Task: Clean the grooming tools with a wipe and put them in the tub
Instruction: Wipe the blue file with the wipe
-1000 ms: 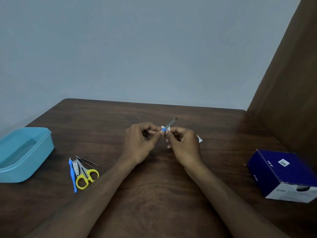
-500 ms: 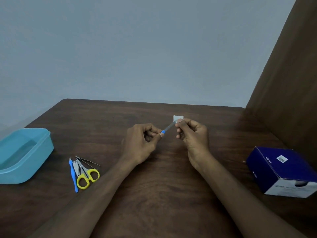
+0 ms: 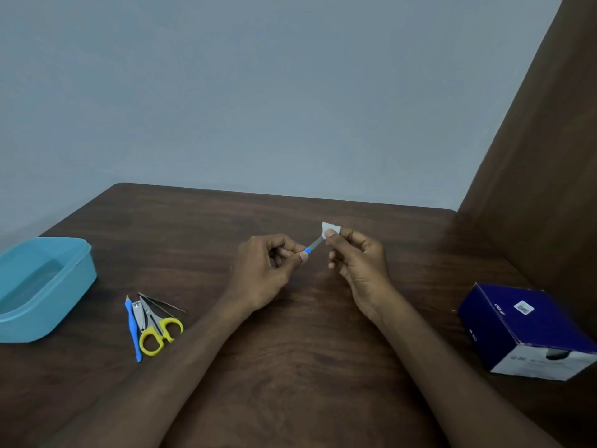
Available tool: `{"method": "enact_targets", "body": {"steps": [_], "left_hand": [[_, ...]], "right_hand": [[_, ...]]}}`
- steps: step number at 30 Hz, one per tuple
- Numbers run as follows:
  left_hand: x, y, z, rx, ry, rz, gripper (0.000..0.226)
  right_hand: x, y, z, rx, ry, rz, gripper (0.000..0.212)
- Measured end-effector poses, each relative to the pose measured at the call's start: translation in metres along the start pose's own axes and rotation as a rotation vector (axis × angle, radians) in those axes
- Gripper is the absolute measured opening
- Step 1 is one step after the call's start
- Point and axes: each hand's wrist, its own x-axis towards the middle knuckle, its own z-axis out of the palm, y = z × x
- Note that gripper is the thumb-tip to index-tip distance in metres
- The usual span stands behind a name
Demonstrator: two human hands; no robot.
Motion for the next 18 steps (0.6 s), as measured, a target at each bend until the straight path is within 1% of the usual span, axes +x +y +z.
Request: {"method": "enact_targets", "body": {"steps": [2, 4, 7, 9, 11, 12, 15, 17, 18], "left_hand": [[0.0, 0.001, -0.001, 0.003, -0.009, 0.013, 0.009], [0.0, 0.002, 0.0, -0.002, -0.019, 0.019, 0.008], [0.0, 0.002, 0.0, -0.006, -0.018, 0.021, 0.007], [-0.001, 0.004, 0.001, -0.026, -0.012, 0.023, 0.005], [-0.001, 0.006, 0.001, -0.07, -0.035, 0.028, 0.003], [-0.002, 0.007, 0.001, -0.093, -0.058, 0.029, 0.003], [-0.003, 0.011, 0.0, -0.148, -0.125, 0.035, 0.01], [-0.004, 0.013, -0.002, -0.165, -0.103, 0.037, 0.013], [-0.004, 0.013, -0.002, -0.17, -0.083, 0.04, 0.014]], "right_hand": [[-0.002, -0.004, 0.001, 0.054, -0.051, 0.019, 0.017], [-0.003, -0.006, 0.002, 0.111, -0.076, 0.034, 0.024], [-0.005, -0.008, 0.004, 0.136, -0.057, 0.025, 0.018], [-0.006, -0.008, 0.004, 0.164, -0.043, 0.014, 0.018], [-0.006, -0.01, 0.005, 0.225, -0.064, 0.018, 0.021], [-0.007, -0.01, 0.005, 0.253, -0.082, 0.022, 0.019], [-0.006, -0.01, 0.005, 0.267, -0.123, 0.012, 0.007], [-0.005, -0.009, 0.005, 0.25, -0.126, -0.002, 0.011], [-0.004, -0.009, 0.004, 0.238, -0.118, -0.005, 0.01]]}}
